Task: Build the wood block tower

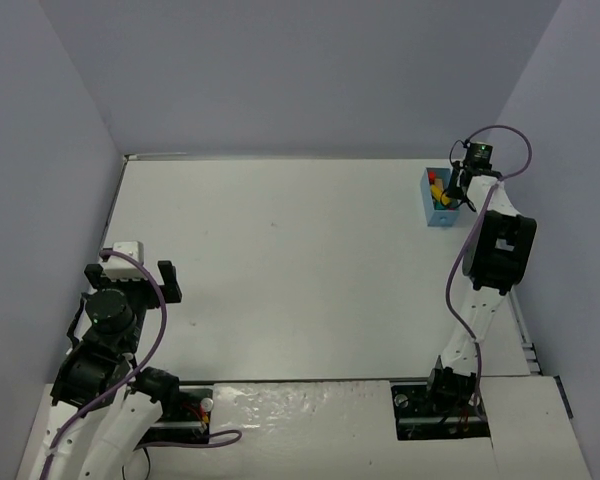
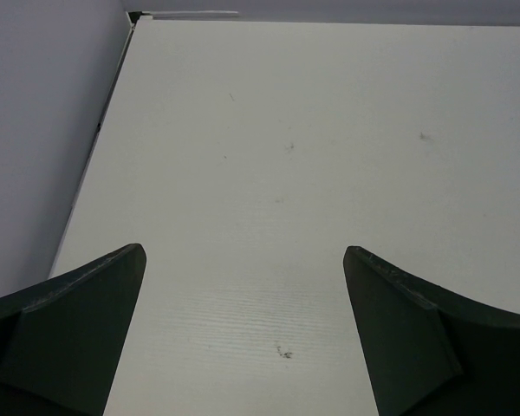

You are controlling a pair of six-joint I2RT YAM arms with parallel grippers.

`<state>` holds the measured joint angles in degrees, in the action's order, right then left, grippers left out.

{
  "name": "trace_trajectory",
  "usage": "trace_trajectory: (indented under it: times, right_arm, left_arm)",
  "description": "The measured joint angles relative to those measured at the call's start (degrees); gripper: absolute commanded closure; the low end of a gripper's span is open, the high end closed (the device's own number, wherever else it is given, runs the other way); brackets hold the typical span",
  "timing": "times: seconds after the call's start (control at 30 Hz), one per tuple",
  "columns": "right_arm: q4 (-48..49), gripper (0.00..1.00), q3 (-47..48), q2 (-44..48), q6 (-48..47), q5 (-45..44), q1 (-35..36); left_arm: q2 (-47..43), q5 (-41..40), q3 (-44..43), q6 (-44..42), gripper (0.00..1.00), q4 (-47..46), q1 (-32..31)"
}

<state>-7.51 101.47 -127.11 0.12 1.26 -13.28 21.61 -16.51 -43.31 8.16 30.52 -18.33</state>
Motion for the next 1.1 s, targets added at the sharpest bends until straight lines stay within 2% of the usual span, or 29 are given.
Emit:
trace_trajectory:
  times: [0.07, 0.3, 0.5, 0.63, 0.87, 1.0, 1.1]
  right_arm:
    - [0.07, 1.0, 0.43, -0.34, -1.16, 0.67, -0.04]
    - [0.37, 1.0, 0.77, -0.31, -3.57, 2.11, 0.63]
    - [0.12, 1.0, -3.86, 3.96, -7.57, -4.06, 6.17]
    - [-0.52, 1.0, -11.57, 11.61, -10.5, -10.11, 15.23]
    - [0.23, 1.0, -23.74, 24.76, -13.79, -24.18, 37.1]
    - [0.84, 1.0, -29.02, 26.88, -13.68, -34.01, 48.07]
    - [0.83, 1.0, -32.77, 26.03, -13.0, -40.7, 53.8]
  left_arm:
    - [0.17, 0.31, 0.0, 0.0, 0.03, -0.02, 0.0]
    - [0.7, 1.0, 0.0, -0.02, 0.03, -0.02, 0.0]
    - [0.67, 1.14, 0.0, -0.02, 0.03, -0.04, 0.0]
    - [0.4, 1.19, 0.0, -0.02, 0.03, -0.03, 0.0]
    - [-0.25, 0.71, 0.0, 0.0, 0.03, 0.05, 0.0]
    - [-0.41, -0.5, 0.0, 0.0, 0.03, 0.21, 0.0]
    - [-0.56, -1.7, 0.0, 0.02, 0.03, 0.51, 0.0]
